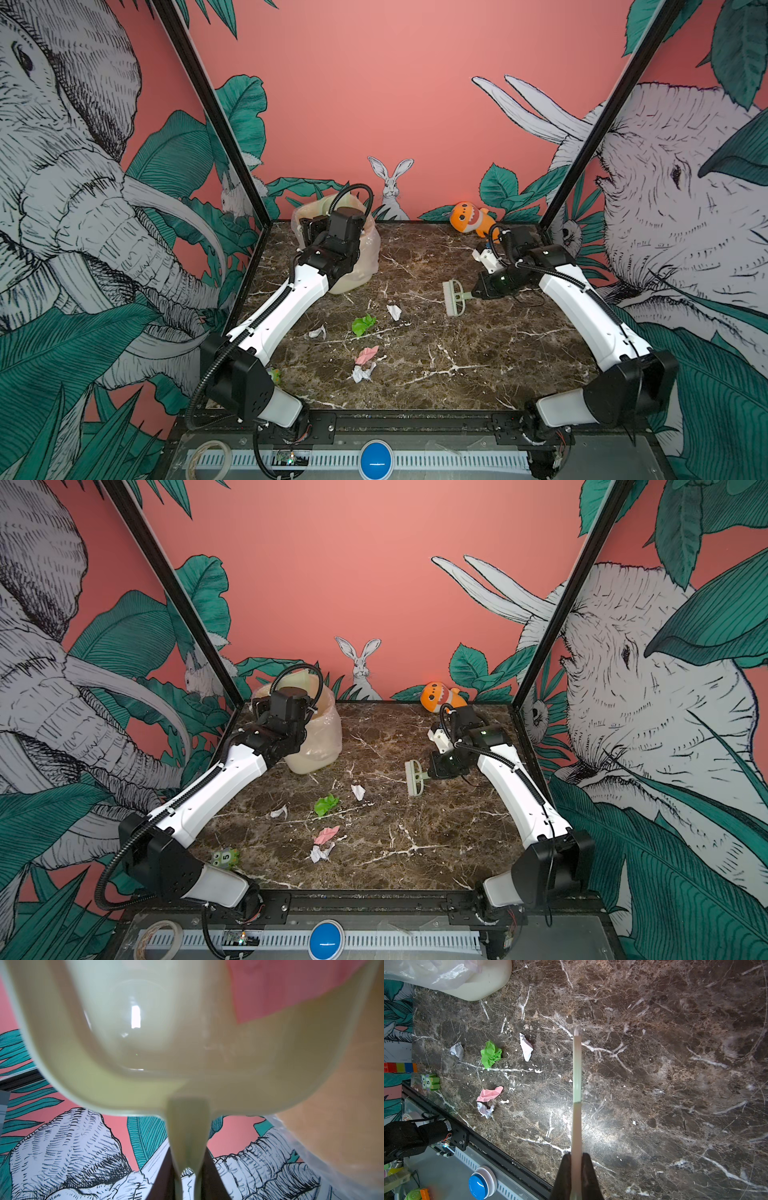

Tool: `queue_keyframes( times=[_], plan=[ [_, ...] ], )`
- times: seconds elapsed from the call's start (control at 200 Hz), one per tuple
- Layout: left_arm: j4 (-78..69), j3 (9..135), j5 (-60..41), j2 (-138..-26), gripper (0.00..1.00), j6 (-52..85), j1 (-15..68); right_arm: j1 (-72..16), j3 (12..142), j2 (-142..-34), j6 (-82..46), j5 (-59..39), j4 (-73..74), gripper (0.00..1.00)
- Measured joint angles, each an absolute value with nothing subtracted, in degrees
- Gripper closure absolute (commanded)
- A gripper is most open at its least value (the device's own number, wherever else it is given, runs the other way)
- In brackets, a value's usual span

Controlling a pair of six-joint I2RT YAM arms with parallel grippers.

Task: Sweep away the paper scraps from the table
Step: 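Tip the dustpan over the bagged bin with the left gripper to empty it, then lower the empty dustpan beside the white scrap while the right gripper moves the brush there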

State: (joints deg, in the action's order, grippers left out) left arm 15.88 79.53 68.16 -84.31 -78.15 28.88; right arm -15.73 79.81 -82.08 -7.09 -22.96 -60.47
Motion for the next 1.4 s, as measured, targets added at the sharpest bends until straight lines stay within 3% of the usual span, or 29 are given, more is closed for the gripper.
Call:
queue_keyframes(
  times=[0.56, 0.915, 1.401],
  plan=[
    [15.16, 78.85, 68.18, -83.13, 0.91, -78.43, 28.84, -15.75, 79.55, -81.67, -7.11, -23.59, -60.12, 1.0],
    [42.41, 97.67, 58.63, -79.5, 0.9, -44.47, 30.15, -23.7, 76.34, -81.84, -10.74, -25.04, -56.4, 1.0],
    [58.94, 88.53, 37.26, -70.46, 0.89, -13.28, 38.28, -34.89, 80.82, -96.31, -22.2, -29.17, -41.67, 1.0]
  ],
)
